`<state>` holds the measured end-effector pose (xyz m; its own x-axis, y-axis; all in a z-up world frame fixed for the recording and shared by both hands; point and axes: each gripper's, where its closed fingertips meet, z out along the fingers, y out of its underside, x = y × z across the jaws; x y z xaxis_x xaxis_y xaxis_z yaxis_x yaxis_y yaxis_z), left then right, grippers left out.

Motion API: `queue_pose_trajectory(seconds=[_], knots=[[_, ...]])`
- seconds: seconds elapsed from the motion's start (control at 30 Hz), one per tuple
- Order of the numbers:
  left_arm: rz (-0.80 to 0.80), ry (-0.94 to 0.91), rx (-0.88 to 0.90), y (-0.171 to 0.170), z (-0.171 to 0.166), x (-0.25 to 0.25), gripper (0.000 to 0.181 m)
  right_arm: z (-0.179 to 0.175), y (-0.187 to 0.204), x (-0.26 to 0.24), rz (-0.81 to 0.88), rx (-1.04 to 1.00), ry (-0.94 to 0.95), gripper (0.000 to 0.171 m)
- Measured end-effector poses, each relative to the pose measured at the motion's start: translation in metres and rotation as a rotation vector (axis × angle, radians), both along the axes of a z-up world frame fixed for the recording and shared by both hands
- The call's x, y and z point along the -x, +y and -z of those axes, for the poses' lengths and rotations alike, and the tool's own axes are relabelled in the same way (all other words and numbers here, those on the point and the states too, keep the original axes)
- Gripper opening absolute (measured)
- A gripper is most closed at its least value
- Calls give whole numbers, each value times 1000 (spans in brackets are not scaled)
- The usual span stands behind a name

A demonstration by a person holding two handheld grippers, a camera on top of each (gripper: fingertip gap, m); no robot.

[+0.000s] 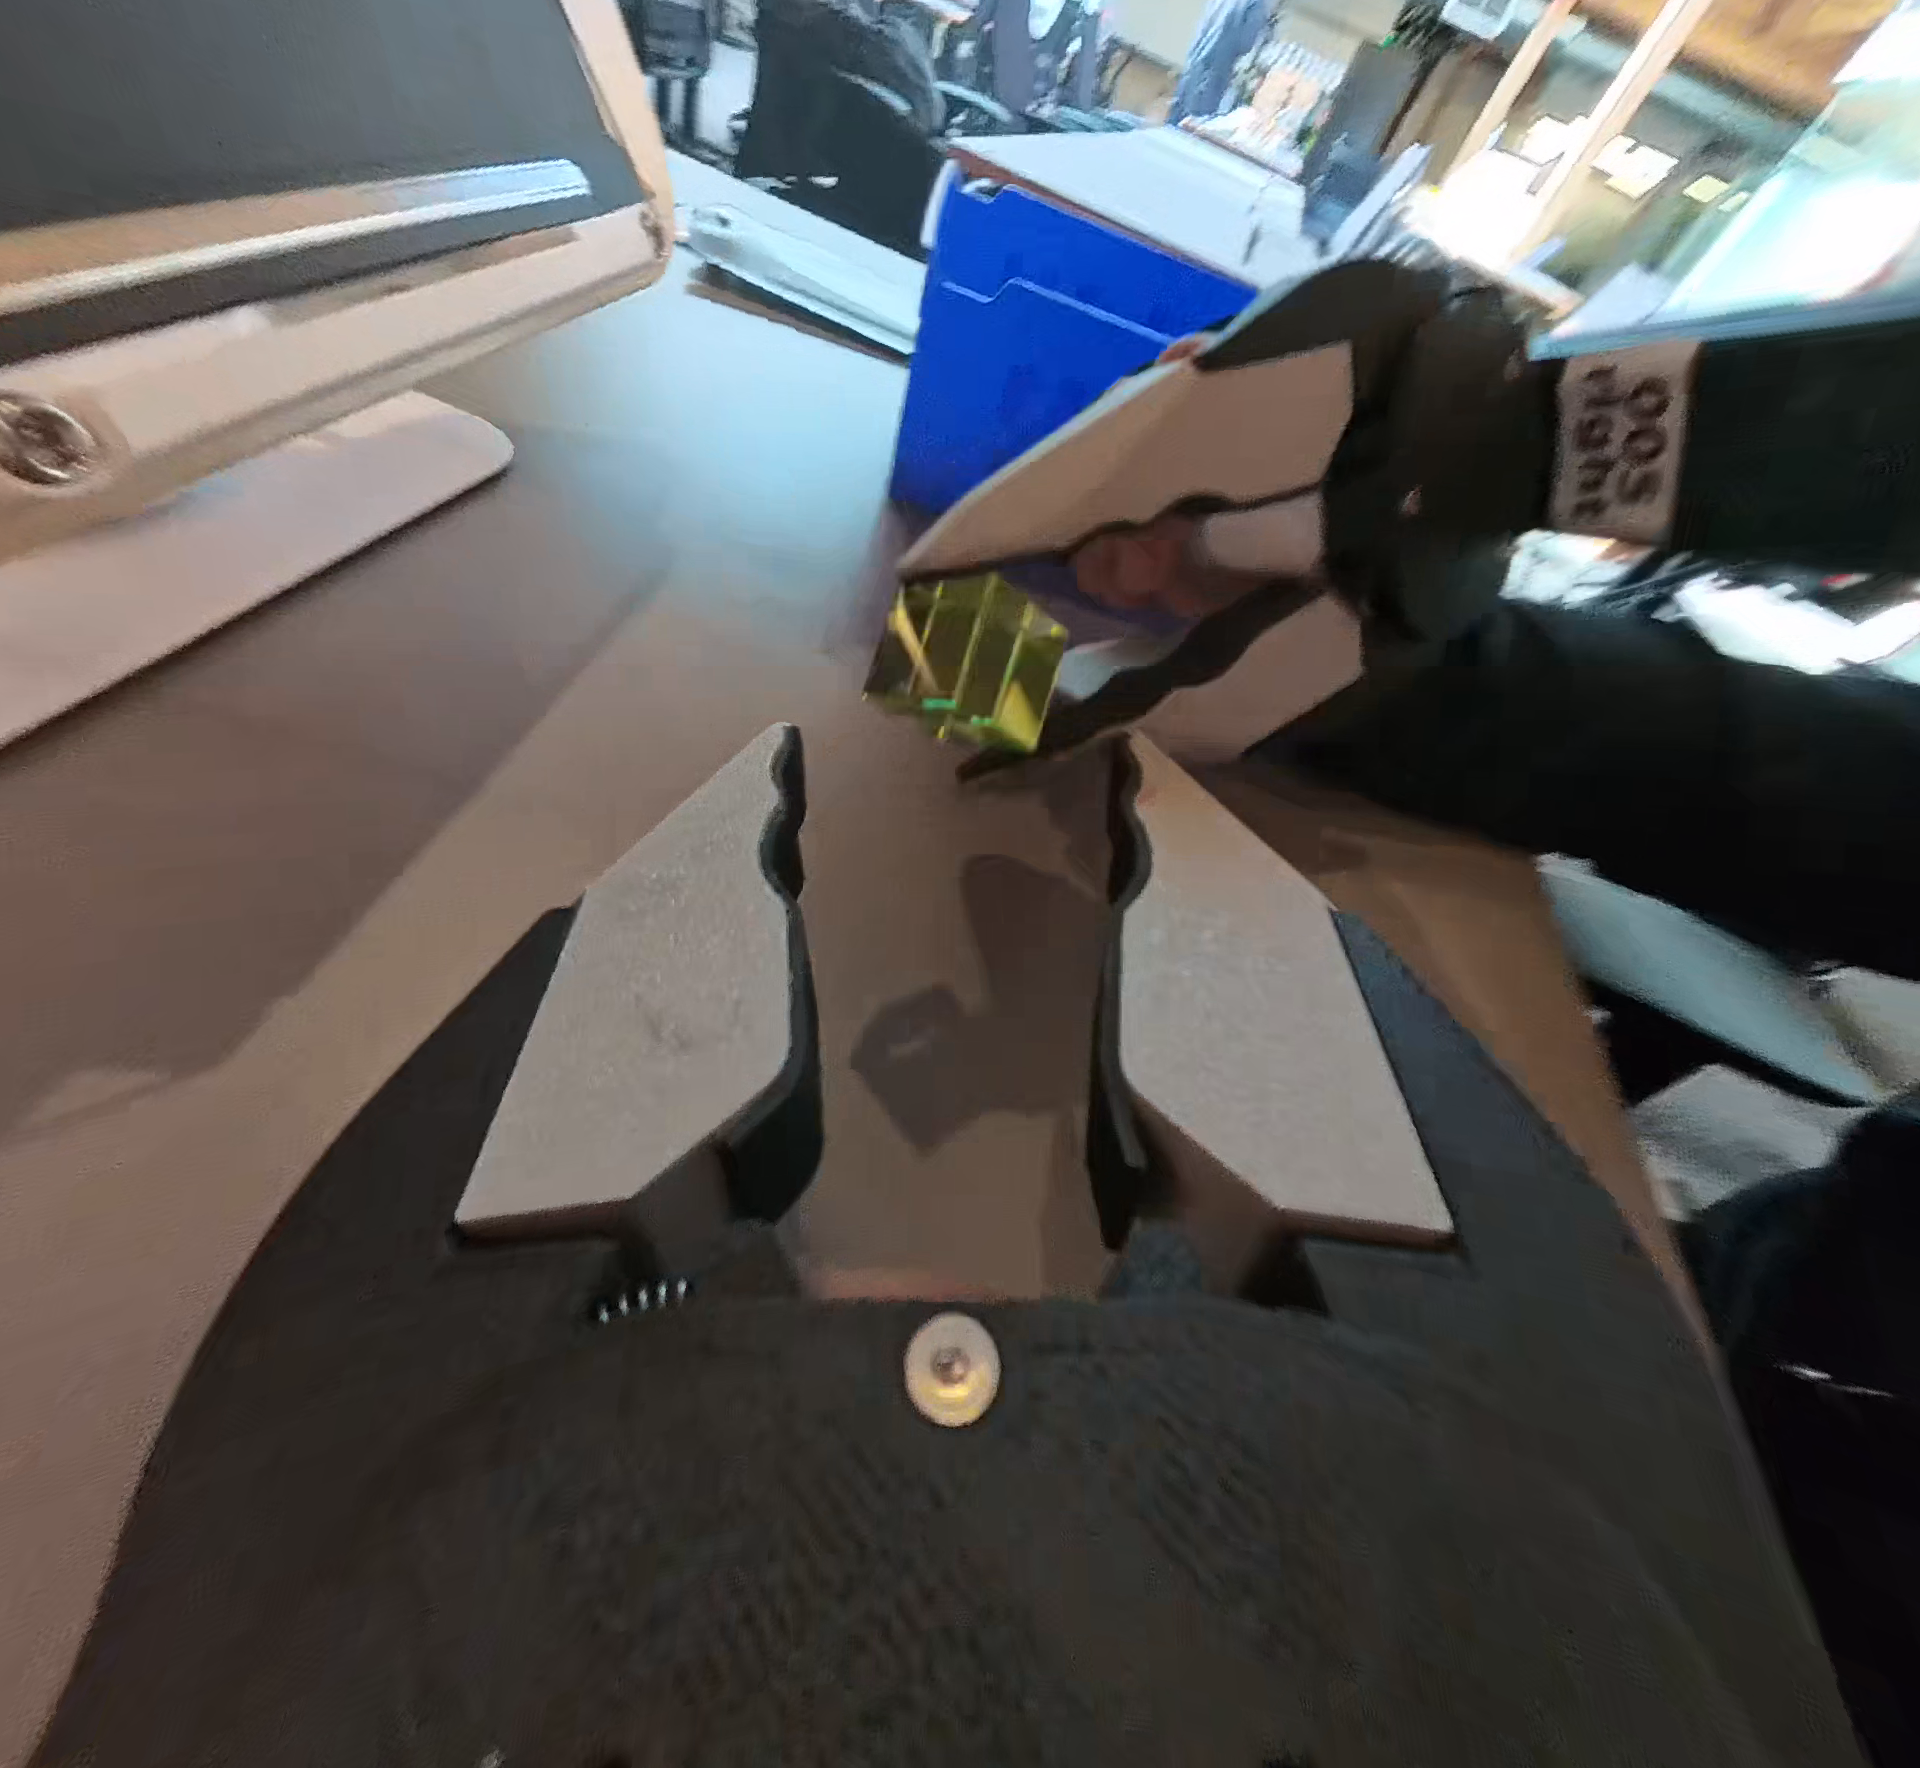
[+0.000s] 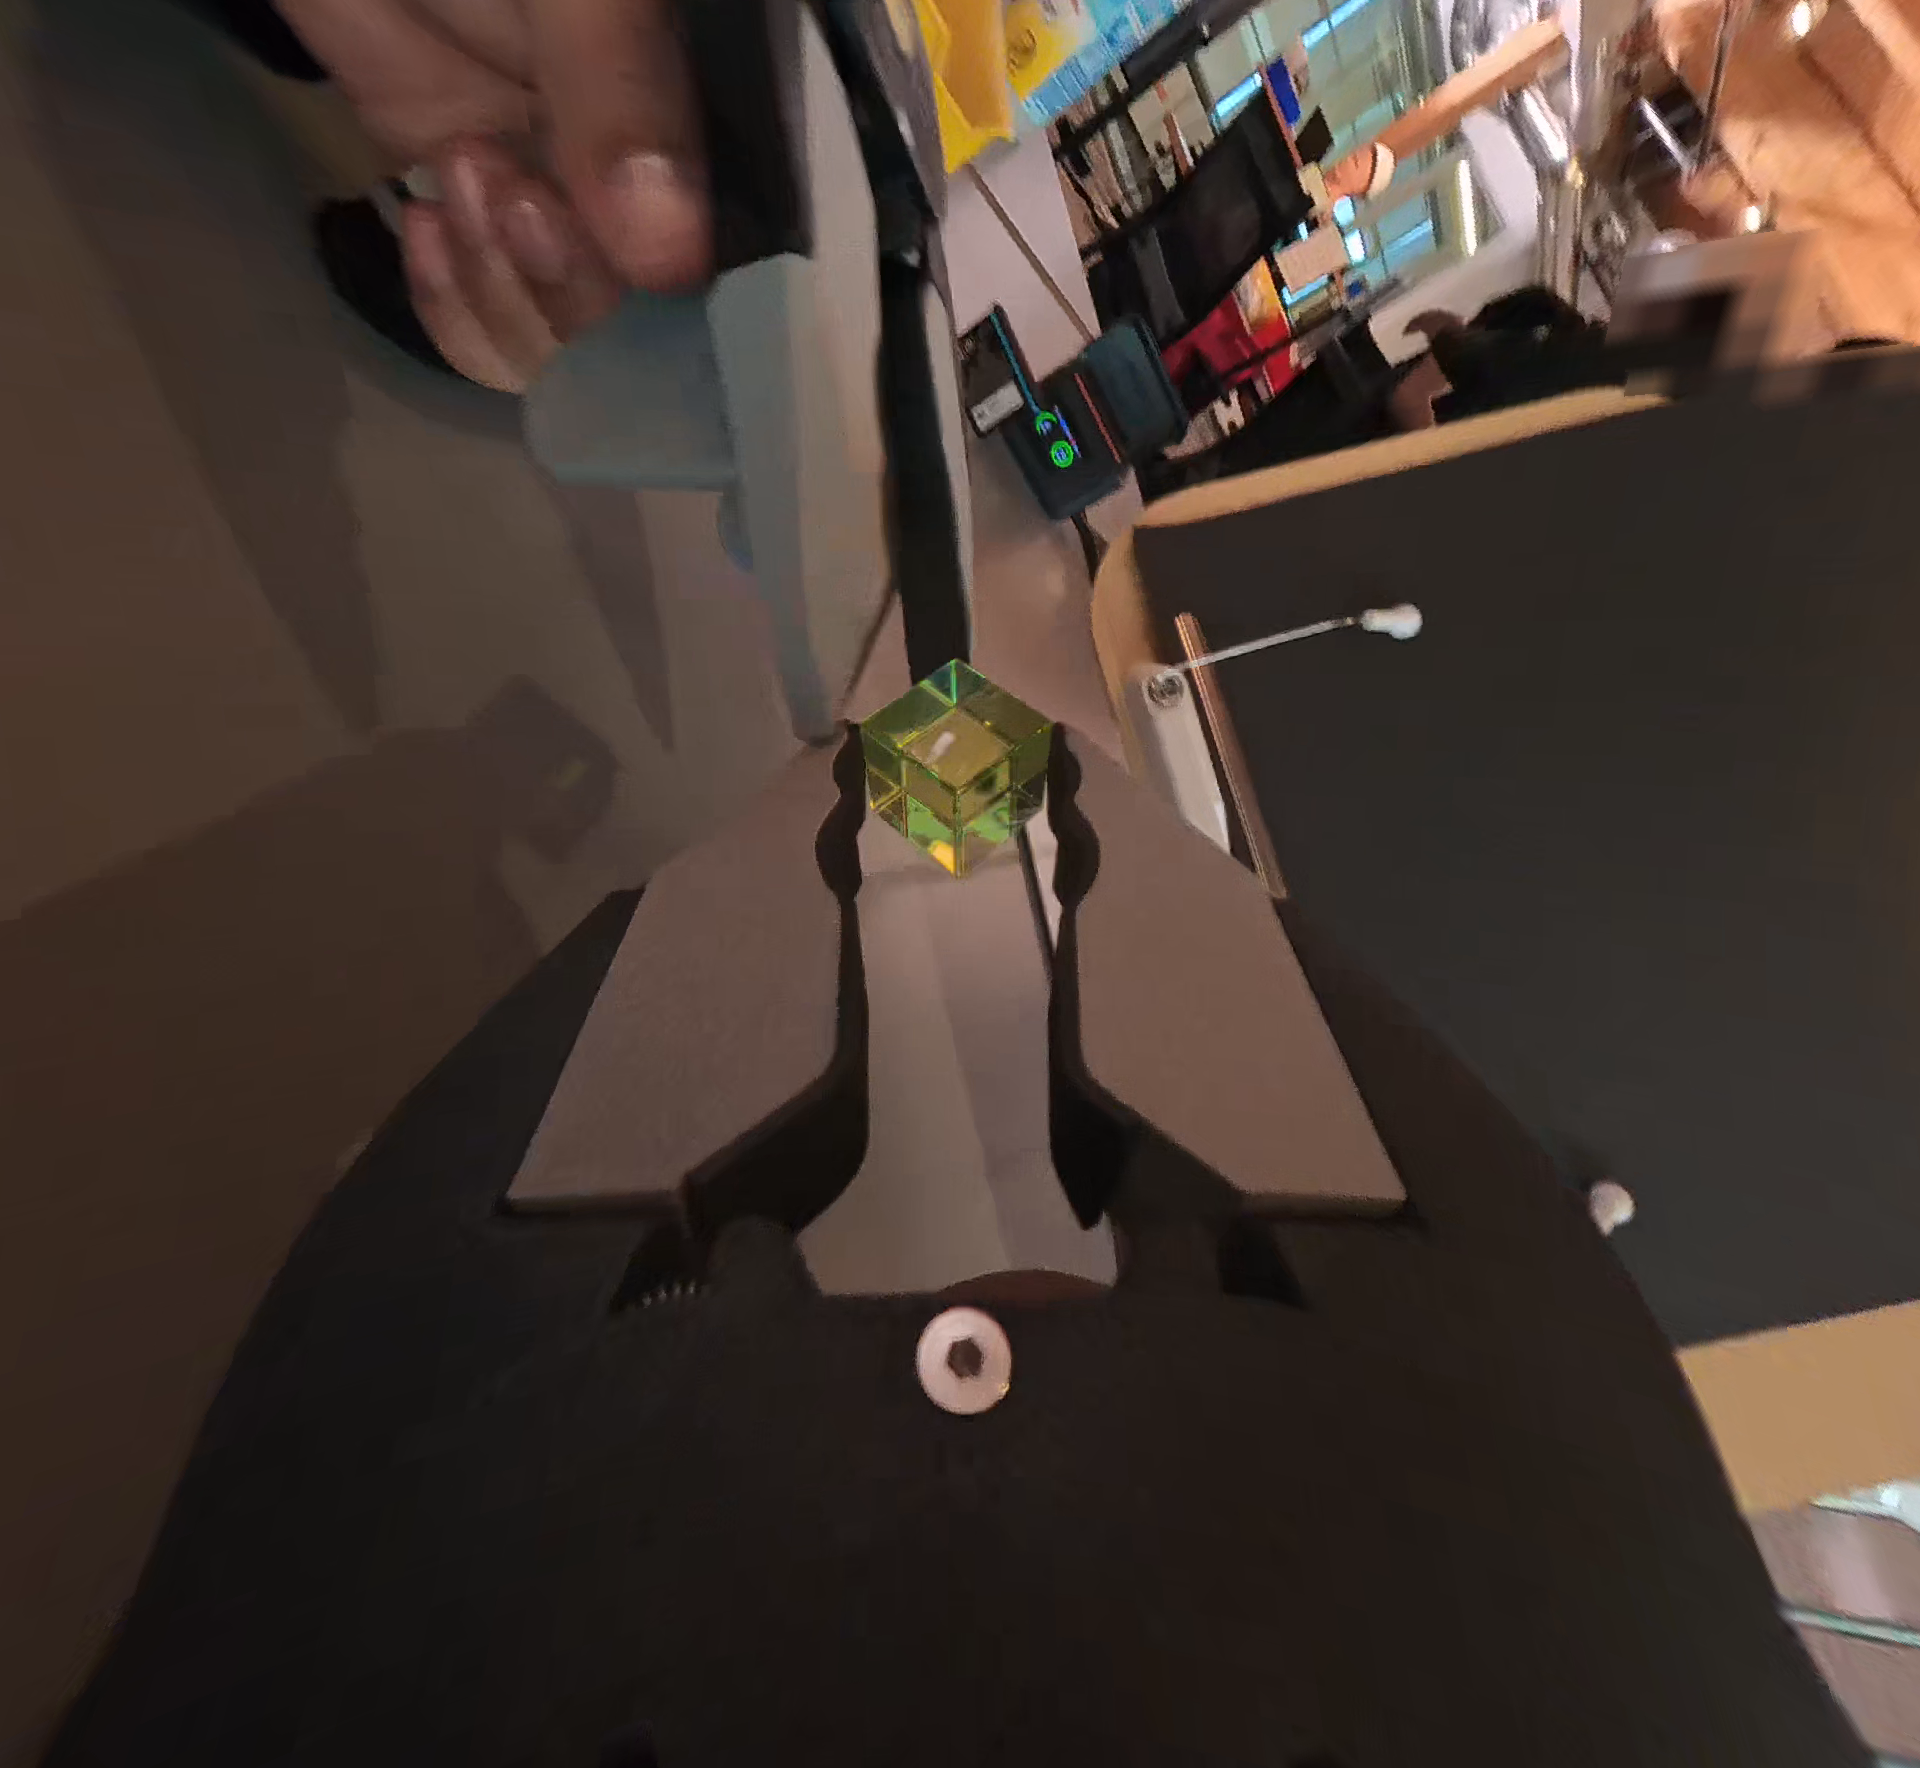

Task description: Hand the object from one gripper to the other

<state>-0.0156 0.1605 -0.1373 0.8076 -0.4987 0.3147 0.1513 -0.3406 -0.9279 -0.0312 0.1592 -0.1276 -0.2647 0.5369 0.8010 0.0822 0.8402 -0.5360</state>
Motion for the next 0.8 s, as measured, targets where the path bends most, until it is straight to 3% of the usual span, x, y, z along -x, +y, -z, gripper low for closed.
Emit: queue_pose_trajectory(seconds=[0.13, 0.23, 0.37, 0.53, 0.67, 0.8], knots=[[89, -111, -1, -6, -7, -12, 49, 3, -19, -3, -95, -26, 14, 32], [66, -57, -6, -4, -4, -10, 35, 5, -21, -3, -105, -13, 2, 31], [-50, 259, -64, 5, 7, 4, 33, 17, -7, -2, -46, 139, -110, 32], [-136, 738, -323, 9, 5, 8, 33, 23, 0, -5, -61, 494, -273, 38], [-127, 1028, -572, 4, -6, -3, 34, 25, -8, -10, -130, 835, -441, 50], [-109, 1193, -679, 3, -8, -9, 34, 10, -20, -19, -264, 1182, -577, 61]])
